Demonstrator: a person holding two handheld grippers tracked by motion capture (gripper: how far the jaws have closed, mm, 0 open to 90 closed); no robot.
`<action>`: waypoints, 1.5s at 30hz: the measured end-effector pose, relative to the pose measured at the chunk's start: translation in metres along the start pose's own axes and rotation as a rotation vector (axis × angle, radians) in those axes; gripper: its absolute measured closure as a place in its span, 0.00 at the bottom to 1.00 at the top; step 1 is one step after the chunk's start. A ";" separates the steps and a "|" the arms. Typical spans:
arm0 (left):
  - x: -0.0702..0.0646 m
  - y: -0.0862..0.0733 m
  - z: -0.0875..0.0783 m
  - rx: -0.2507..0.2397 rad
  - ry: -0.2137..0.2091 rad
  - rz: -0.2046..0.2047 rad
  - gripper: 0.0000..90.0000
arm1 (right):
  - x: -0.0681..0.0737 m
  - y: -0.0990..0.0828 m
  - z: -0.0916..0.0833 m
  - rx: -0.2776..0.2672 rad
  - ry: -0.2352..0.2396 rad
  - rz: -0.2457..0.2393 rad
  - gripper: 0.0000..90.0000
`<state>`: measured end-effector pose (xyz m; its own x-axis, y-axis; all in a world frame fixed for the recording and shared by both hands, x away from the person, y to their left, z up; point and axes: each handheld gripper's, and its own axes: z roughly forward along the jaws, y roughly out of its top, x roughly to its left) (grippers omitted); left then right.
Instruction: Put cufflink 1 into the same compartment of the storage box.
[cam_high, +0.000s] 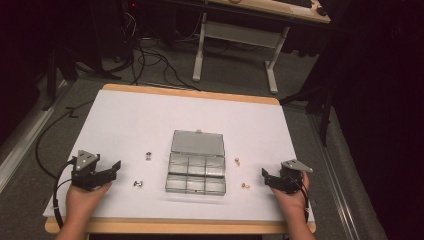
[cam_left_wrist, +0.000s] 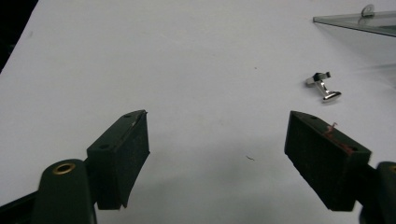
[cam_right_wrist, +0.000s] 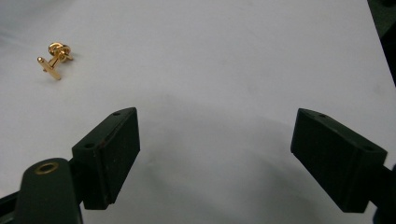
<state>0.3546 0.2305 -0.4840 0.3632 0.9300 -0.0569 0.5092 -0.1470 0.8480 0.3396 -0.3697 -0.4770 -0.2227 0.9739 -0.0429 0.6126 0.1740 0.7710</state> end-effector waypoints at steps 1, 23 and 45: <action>-0.001 0.000 0.000 0.008 0.002 0.010 0.25 | -0.001 0.000 0.000 0.003 0.007 0.005 0.18; -0.002 0.001 0.001 0.009 -0.006 0.016 0.25 | -0.001 0.001 0.002 0.023 0.034 0.001 0.21; -0.008 0.014 -0.003 0.004 -0.046 -0.010 0.22 | 0.000 0.000 -0.001 -0.007 0.033 -0.012 0.22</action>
<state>0.3565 0.2215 -0.4704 0.3936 0.9149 -0.0896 0.5163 -0.1394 0.8450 0.3389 -0.3697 -0.4760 -0.2548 0.9665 -0.0311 0.6041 0.1842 0.7753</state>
